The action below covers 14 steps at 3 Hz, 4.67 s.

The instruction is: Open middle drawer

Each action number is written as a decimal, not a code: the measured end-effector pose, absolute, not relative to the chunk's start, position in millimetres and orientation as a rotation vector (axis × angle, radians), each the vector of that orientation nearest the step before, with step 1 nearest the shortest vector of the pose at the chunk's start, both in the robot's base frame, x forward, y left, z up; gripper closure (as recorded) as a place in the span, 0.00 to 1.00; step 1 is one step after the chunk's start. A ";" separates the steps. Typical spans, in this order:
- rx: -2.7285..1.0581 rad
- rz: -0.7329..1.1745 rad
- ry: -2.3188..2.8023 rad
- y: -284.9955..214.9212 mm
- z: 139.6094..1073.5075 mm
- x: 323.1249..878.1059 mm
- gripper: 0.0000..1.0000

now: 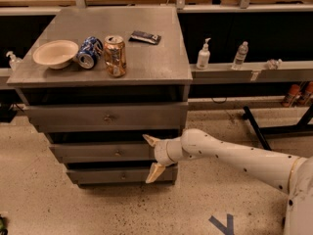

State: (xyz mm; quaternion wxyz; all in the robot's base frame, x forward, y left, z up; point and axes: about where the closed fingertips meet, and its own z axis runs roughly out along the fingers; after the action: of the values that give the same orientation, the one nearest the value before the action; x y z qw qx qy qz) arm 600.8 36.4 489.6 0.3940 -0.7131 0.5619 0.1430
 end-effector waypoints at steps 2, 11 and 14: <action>-1.792 0.341 1.368 37.1 455.3 622.6 0.00; -1.992 0.269 1.626 51.3 413.0 628.5 0.37; -1.914 0.335 1.567 50.3 431.4 594.3 0.18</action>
Offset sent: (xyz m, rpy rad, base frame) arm 0.0324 -0.0031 -0.0410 0.0210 -0.0820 -0.0121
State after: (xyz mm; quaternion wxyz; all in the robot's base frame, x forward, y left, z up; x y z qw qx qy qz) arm 594.3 50.3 431.4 0.3174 -0.7271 0.5953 0.1272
